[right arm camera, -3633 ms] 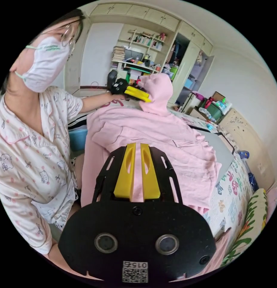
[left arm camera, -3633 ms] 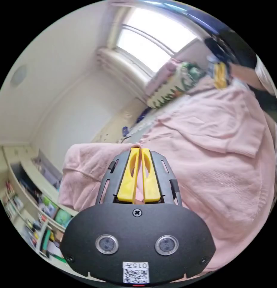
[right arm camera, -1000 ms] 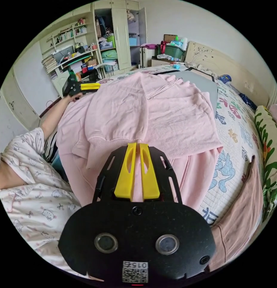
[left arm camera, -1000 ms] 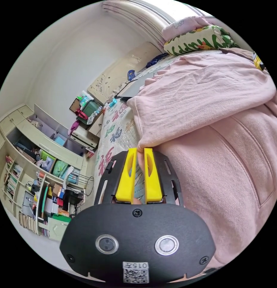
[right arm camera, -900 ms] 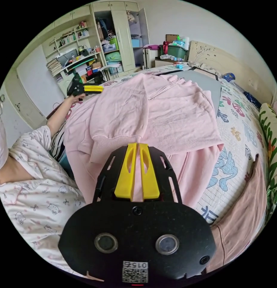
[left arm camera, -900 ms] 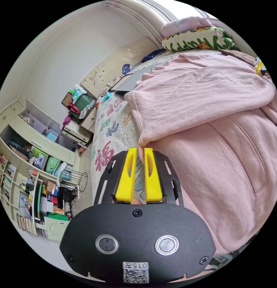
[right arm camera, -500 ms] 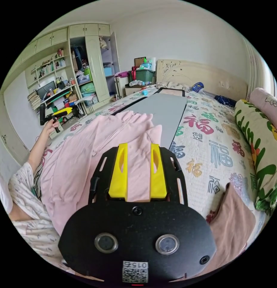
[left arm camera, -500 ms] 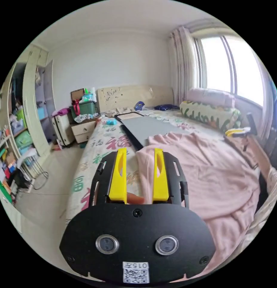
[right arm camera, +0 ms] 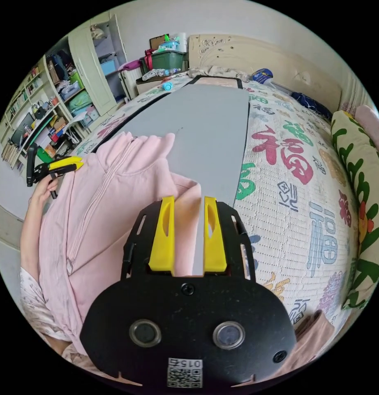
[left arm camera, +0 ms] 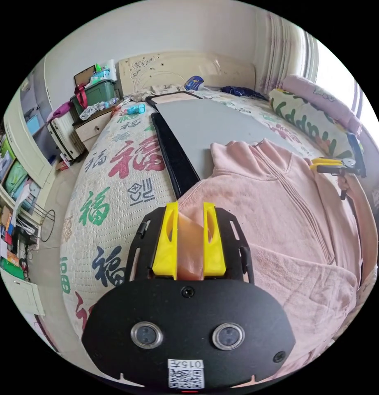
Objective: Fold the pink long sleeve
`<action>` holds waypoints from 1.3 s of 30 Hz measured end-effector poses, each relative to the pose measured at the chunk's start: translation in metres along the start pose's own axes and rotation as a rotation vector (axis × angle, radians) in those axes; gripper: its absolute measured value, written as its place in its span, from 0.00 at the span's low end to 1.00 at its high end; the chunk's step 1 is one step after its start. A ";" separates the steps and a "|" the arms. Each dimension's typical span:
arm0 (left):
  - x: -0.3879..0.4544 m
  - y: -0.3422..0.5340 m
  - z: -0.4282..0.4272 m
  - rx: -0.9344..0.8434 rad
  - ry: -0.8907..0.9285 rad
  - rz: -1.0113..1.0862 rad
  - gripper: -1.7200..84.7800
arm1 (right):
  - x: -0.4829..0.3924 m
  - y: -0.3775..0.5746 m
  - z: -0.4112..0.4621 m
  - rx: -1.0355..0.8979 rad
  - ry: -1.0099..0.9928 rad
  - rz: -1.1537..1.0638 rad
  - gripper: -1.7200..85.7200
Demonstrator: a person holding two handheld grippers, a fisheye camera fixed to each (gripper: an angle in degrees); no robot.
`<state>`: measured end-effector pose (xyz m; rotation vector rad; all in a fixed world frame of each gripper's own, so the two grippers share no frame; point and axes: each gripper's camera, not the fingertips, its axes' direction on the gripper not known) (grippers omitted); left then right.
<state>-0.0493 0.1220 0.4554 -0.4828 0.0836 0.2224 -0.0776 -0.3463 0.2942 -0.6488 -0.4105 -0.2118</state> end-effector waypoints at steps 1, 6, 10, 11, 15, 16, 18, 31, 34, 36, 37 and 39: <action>0.005 0.000 0.001 -0.015 -0.031 0.011 0.06 | 0.002 0.000 -0.002 0.015 0.001 0.016 0.09; 0.028 0.018 -0.041 0.138 -0.221 0.011 0.02 | -0.004 0.018 -0.034 0.156 0.082 0.043 0.06; 0.025 0.042 -0.096 0.249 -0.144 -0.037 0.02 | -0.024 0.036 -0.072 0.223 0.066 0.024 0.06; 0.026 0.043 -0.099 0.247 -0.126 -0.033 0.02 | -0.026 0.037 -0.074 0.221 0.066 0.030 0.06; 0.047 0.047 -0.102 0.229 -0.080 -0.042 0.03 | -0.052 0.045 -0.078 0.211 0.104 0.016 0.06; 0.053 0.047 -0.098 0.232 -0.086 -0.057 0.04 | -0.060 0.045 -0.074 0.198 0.141 0.001 0.06; 0.062 0.043 -0.087 0.210 -0.085 -0.064 0.06 | -0.067 0.043 -0.067 0.178 0.190 -0.017 0.06; 0.064 -0.007 0.017 -0.023 0.159 -0.119 0.15 | -0.009 0.019 -0.038 0.026 -0.078 0.066 0.16; 0.095 -0.002 0.008 0.029 0.102 -0.032 0.09 | -0.011 0.025 -0.044 0.007 -0.154 0.035 0.12; 0.117 0.004 0.000 0.058 0.037 0.028 0.06 | -0.018 0.033 -0.054 0.022 -0.114 0.028 0.10; 0.130 0.008 -0.009 0.087 -0.002 0.048 0.05 | -0.024 0.039 -0.065 0.053 -0.104 0.024 0.07; 0.148 0.018 -0.030 0.165 -0.042 0.054 0.04 | -0.033 0.054 -0.094 0.144 -0.116 0.023 0.07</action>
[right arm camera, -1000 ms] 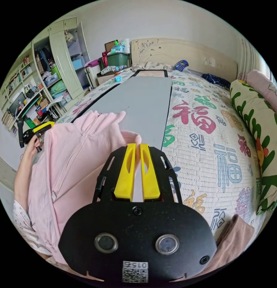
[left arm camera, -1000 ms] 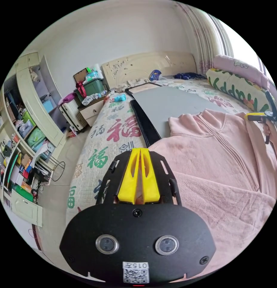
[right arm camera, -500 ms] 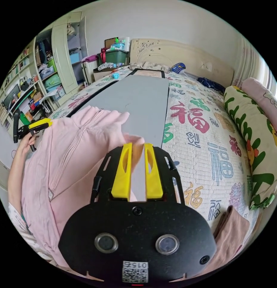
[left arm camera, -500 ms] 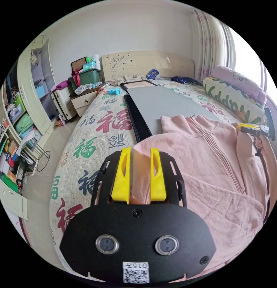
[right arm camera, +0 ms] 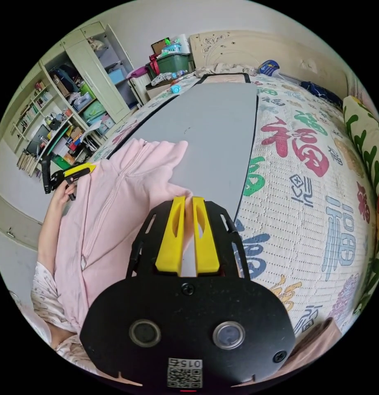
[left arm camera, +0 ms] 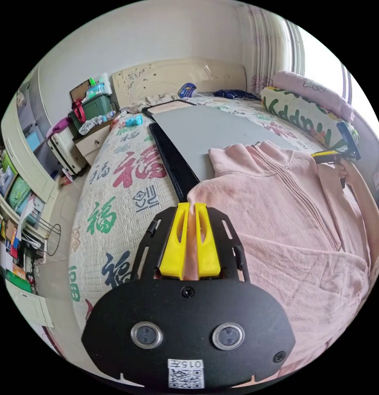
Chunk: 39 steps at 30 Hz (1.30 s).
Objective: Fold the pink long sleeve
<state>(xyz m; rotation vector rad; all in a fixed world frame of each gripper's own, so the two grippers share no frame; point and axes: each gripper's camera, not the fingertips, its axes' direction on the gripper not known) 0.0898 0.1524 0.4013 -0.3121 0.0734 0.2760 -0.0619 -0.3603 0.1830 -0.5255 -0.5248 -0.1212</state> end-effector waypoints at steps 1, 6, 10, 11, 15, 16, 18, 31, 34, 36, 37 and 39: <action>0.011 0.006 -0.023 0.071 -0.015 0.001 0.04 | -0.009 0.010 -0.028 0.082 -0.029 0.003 0.06; 0.076 0.069 -0.150 0.366 0.033 0.099 0.03 | -0.085 0.091 -0.146 0.252 -0.062 -0.165 0.06; 0.145 0.193 -0.266 0.524 0.102 0.252 0.03 | -0.148 0.228 -0.243 0.320 -0.180 -0.349 0.06; 0.155 0.214 -0.277 0.514 0.120 0.267 0.03 | -0.154 0.252 -0.252 0.320 -0.187 -0.362 0.06; 0.223 0.366 -0.299 0.415 0.104 0.245 0.03 | -0.177 0.402 -0.267 0.256 -0.104 -0.352 0.06; 0.242 0.400 -0.290 0.365 0.063 0.228 0.03 | -0.179 0.431 -0.263 0.227 -0.072 -0.334 0.06; 0.267 0.441 -0.278 0.319 0.040 0.211 0.03 | -0.180 0.464 -0.262 0.205 -0.111 -0.327 0.06; 0.323 0.605 -0.286 0.453 0.105 -0.229 0.08 | -0.251 0.573 -0.332 0.279 -0.060 -0.262 0.14; 0.342 0.650 -0.272 0.538 0.368 -0.331 0.10 | -0.292 0.598 -0.330 0.299 -0.141 -0.312 0.15; 0.358 0.654 -0.247 0.477 0.488 -0.325 0.12 | -0.301 0.601 -0.324 0.300 -0.166 -0.267 0.17; 0.371 0.652 -0.229 0.416 0.540 -0.299 0.14 | -0.301 0.601 -0.321 0.307 -0.213 -0.232 0.18; 0.388 0.650 -0.209 0.368 0.557 -0.277 0.16 | -0.294 0.601 -0.322 0.346 -0.307 -0.167 0.18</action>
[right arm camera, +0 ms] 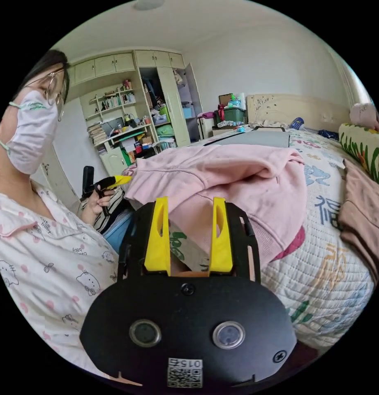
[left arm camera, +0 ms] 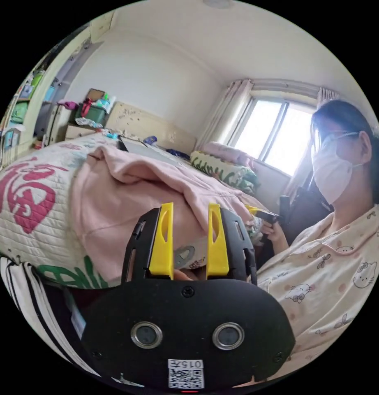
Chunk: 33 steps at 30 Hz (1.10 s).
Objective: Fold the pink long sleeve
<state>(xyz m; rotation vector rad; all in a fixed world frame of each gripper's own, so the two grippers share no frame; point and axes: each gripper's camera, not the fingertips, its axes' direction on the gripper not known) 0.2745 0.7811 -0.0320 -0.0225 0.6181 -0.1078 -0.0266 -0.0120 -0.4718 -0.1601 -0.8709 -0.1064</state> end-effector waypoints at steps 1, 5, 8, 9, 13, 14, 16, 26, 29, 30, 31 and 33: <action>0.002 0.009 0.000 0.055 -0.020 0.003 0.15 | 0.004 -0.001 -0.005 0.040 -0.035 0.044 0.18; -0.007 0.021 0.022 -0.011 0.023 0.008 0.10 | 0.001 -0.012 -0.005 0.007 -0.087 0.039 0.11; -0.009 0.030 0.034 -0.034 -0.013 0.039 0.06 | -0.007 -0.022 -0.011 -0.016 -0.012 0.022 0.05; -0.012 0.032 0.030 -0.013 -0.003 0.042 0.05 | -0.010 -0.026 -0.022 0.017 0.002 0.016 0.04; -0.025 0.039 0.016 0.015 0.017 0.041 0.03 | -0.003 -0.041 -0.038 0.012 0.000 0.048 0.01; -0.027 0.041 0.018 -0.003 0.002 0.045 0.03 | -0.002 -0.043 -0.035 -0.013 0.009 0.047 0.01; -0.031 0.044 0.027 -0.084 -0.036 0.077 0.03 | -0.005 -0.055 -0.030 -0.057 0.010 0.009 0.02; -0.139 -0.036 -0.109 0.210 -0.235 -0.032 0.10 | 0.090 -0.150 -0.148 0.296 0.182 0.214 0.13; -0.209 -0.091 -0.088 0.081 -0.254 -0.106 0.13 | 0.147 -0.207 -0.130 0.215 0.180 0.307 0.14; -0.237 -0.110 -0.074 0.029 -0.229 -0.135 0.15 | 0.167 -0.231 -0.115 0.159 0.150 0.341 0.15; -0.265 -0.129 -0.060 -0.019 -0.197 -0.179 0.16 | 0.185 -0.254 -0.099 0.107 0.107 0.353 0.16; -0.304 -0.154 -0.038 -0.095 -0.166 -0.238 0.17 | 0.208 -0.286 -0.074 0.042 0.068 0.378 0.17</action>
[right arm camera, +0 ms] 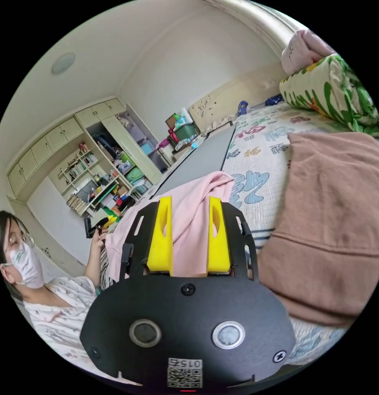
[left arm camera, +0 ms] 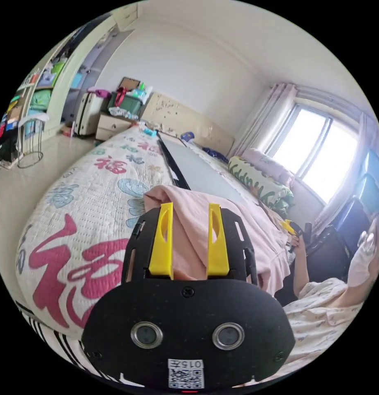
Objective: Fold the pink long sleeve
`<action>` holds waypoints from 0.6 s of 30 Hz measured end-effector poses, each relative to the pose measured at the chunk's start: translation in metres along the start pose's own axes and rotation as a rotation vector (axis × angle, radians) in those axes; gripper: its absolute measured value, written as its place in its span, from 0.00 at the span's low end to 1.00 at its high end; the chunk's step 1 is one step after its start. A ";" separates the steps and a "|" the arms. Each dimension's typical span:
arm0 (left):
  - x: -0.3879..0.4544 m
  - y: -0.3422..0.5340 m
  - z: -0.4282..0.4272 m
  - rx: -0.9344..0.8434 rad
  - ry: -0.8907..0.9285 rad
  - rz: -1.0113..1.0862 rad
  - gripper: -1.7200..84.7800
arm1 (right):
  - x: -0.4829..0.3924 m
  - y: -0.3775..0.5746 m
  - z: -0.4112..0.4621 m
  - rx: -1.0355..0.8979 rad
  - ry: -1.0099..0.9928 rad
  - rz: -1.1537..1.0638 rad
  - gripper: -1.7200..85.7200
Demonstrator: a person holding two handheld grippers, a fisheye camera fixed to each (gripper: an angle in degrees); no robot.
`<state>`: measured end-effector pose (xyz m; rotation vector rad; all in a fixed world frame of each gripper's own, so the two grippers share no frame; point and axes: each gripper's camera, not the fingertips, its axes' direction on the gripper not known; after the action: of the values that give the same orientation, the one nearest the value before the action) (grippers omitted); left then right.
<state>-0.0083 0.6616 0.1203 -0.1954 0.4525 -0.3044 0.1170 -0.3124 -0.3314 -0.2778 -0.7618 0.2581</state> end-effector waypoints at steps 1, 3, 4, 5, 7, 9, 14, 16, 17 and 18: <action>-0.014 -0.021 0.015 -0.056 0.001 -0.017 0.17 | 0.003 -0.022 0.018 -0.045 0.014 0.003 0.17; -0.030 -0.047 0.034 -0.124 -0.011 -0.026 0.17 | 0.009 -0.053 0.045 -0.112 0.054 0.019 0.17; -0.039 -0.062 0.044 -0.167 0.003 -0.026 0.17 | 0.014 -0.071 0.060 -0.147 0.055 0.031 0.17; -0.043 -0.069 0.048 -0.183 0.015 -0.028 0.17 | 0.017 -0.080 0.067 -0.161 0.045 0.043 0.17; -0.061 -0.094 0.049 -0.193 0.053 -0.035 0.15 | 0.032 -0.111 0.090 -0.205 -0.012 0.111 0.17; -0.075 -0.111 0.043 -0.176 0.038 -0.051 0.12 | 0.039 -0.130 0.104 -0.224 -0.016 0.145 0.15; -0.105 -0.145 0.028 -0.227 0.041 -0.082 0.07 | 0.033 -0.157 0.123 -0.231 0.023 0.135 0.08; -0.110 -0.159 -0.008 -0.138 0.042 -0.055 0.05 | 0.025 -0.157 0.110 -0.136 -0.002 0.131 0.07; -0.110 -0.162 -0.019 -0.111 0.036 -0.051 0.04 | 0.022 -0.156 0.107 -0.116 0.003 0.124 0.06; -0.109 -0.171 -0.040 -0.061 0.029 -0.036 0.04 | 0.015 -0.156 0.101 -0.084 0.016 0.106 0.06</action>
<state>-0.1618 0.5331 0.1712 -0.2588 0.4880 -0.3289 0.0762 -0.4378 -0.1994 -0.3998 -0.7440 0.3241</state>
